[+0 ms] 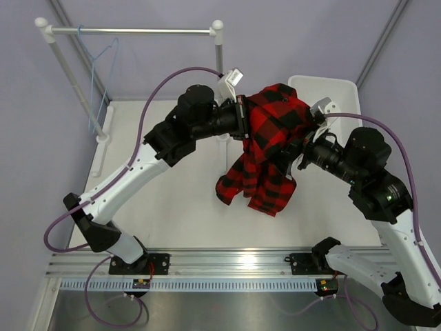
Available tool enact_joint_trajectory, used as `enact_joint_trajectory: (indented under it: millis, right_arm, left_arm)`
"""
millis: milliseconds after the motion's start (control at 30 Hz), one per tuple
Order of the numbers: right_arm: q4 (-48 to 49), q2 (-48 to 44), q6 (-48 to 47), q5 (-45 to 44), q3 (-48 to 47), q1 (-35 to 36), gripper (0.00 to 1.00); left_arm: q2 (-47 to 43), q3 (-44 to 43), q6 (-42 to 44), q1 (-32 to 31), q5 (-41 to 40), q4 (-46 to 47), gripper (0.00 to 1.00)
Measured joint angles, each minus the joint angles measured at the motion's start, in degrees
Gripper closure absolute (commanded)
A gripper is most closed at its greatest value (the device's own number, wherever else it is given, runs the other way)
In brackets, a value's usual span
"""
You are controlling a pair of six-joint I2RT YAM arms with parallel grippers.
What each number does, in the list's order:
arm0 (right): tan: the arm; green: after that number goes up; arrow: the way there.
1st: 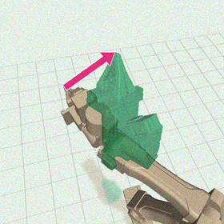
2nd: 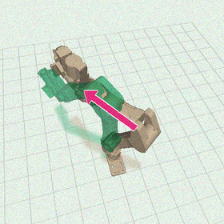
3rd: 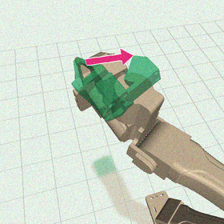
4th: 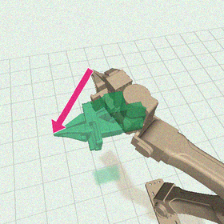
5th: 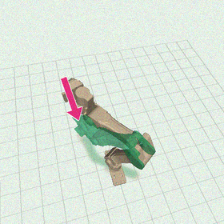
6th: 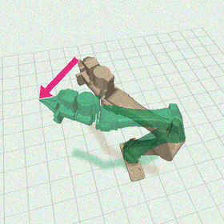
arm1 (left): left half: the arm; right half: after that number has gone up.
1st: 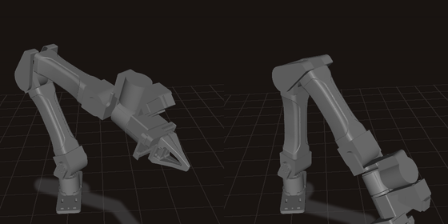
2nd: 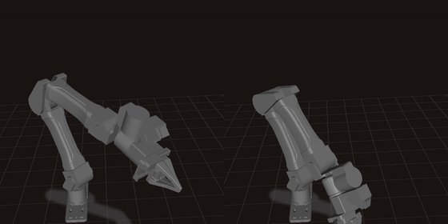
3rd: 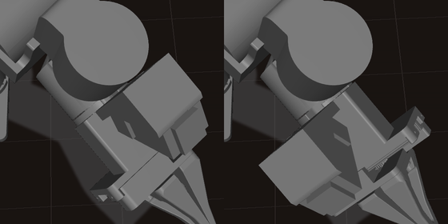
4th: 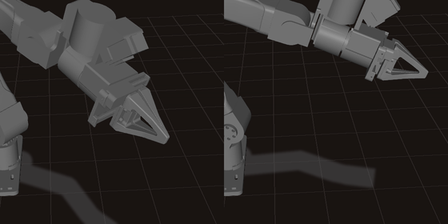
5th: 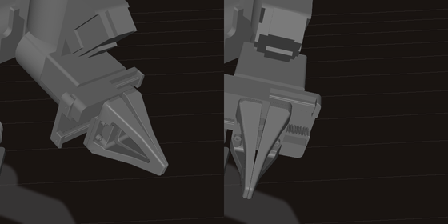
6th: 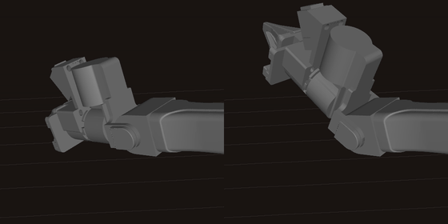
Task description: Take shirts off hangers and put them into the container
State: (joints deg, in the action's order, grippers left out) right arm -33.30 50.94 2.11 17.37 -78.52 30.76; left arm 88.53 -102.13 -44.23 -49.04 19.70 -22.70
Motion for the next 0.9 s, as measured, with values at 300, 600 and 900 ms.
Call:
enact_joint_trajectory:
  millis: [300, 600, 900]
  right_arm:
    - [-0.09, 2.21, -0.28, 3.28, -1.44, 0.00, 0.01]
    - [0.66, 4.26, -0.42, 7.82, -3.15, -0.02, 0.01]
    - [2.86, 5.25, 1.14, 9.57, -2.75, -0.13, 0.70]
  left_arm:
    - [-0.13, -4.50, -3.91, -0.66, 1.90, 3.65, 1.00]
    - [0.57, -3.78, -8.48, -0.72, 5.99, 9.16, 1.00]
    - [0.57, 1.05, -15.06, -0.70, 11.17, 20.41, 1.00]
